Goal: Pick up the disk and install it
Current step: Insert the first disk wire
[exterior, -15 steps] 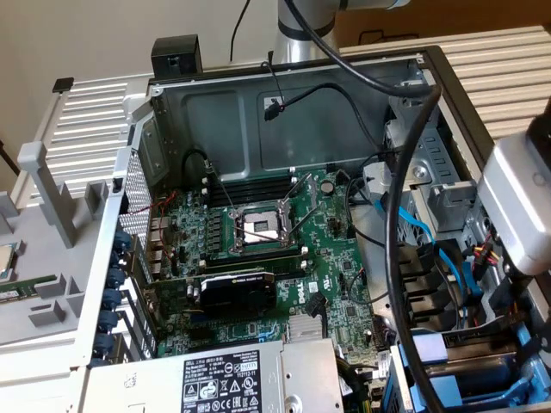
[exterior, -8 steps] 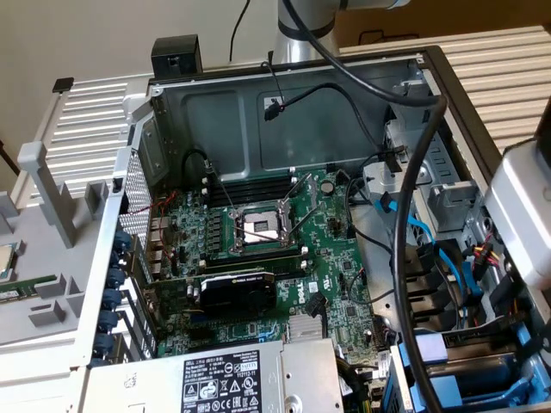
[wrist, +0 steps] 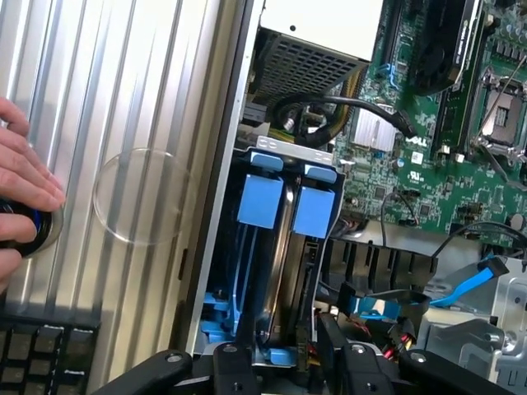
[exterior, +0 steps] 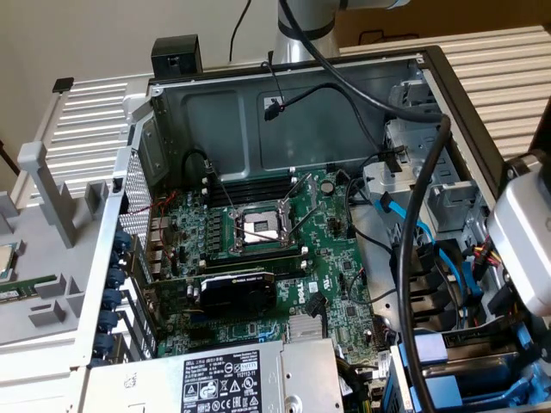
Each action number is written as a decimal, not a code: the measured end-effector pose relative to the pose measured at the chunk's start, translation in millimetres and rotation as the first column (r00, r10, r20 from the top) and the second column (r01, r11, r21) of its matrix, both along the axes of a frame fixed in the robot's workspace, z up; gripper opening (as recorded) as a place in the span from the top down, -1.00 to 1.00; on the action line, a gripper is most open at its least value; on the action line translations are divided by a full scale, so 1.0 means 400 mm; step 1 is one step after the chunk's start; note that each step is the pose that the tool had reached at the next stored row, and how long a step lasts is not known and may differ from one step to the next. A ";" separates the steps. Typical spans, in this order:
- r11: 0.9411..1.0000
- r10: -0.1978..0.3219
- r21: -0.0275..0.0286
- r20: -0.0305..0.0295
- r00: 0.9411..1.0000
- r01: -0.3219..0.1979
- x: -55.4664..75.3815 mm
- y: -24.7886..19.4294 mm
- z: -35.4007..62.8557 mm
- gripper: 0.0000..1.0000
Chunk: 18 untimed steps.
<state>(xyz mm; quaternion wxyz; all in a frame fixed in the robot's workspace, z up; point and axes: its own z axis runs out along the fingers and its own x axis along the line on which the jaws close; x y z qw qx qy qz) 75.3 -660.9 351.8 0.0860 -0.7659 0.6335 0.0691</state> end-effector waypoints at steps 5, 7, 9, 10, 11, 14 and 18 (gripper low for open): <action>1.000 0.017 0.007 0.000 1.000 -0.017 -0.002 0.000 -0.001 0.14; 1.000 0.025 0.011 0.000 1.000 -0.025 -0.002 0.000 -0.002 0.14; 0.999 0.030 0.015 0.000 1.000 -0.030 0.001 0.000 -0.004 0.14; 0.999 0.031 0.016 0.000 1.000 -0.031 0.002 0.000 -0.004 0.14; 0.999 0.032 0.017 0.000 0.999 -0.032 0.004 0.000 -0.005 0.14; 0.999 0.032 0.021 -0.003 0.999 -0.032 0.004 0.000 -0.007 0.14; 0.999 0.034 0.028 -0.007 0.999 -0.034 0.004 0.000 -0.013 0.14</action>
